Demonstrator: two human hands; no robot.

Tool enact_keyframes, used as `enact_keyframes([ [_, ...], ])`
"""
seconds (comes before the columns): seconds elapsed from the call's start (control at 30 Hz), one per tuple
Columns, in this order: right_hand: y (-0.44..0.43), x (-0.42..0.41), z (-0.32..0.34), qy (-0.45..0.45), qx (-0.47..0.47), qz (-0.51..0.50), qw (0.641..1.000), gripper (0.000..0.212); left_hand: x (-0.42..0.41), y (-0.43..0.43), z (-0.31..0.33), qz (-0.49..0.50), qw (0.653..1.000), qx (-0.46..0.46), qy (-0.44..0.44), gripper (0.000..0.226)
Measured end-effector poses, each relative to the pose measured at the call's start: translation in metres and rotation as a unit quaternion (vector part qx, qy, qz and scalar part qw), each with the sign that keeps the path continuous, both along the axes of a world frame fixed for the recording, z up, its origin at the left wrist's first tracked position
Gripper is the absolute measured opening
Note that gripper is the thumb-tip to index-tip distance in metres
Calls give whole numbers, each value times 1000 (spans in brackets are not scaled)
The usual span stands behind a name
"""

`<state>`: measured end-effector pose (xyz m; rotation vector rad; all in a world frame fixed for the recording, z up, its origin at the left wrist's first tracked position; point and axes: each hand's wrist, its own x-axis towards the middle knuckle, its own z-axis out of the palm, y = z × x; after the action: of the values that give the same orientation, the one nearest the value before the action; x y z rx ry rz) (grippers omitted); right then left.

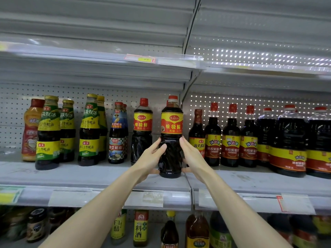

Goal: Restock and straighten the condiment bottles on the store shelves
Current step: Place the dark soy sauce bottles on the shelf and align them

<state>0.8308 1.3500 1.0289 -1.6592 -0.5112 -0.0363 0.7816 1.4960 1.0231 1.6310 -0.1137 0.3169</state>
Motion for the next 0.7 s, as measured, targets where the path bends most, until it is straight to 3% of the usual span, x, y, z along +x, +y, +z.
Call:
enact_keyframes([
  [0.7, 0, -4, 3, 0, 2, 12, 1000, 51, 0, 0, 2, -13, 1000, -2, 1, 58],
])
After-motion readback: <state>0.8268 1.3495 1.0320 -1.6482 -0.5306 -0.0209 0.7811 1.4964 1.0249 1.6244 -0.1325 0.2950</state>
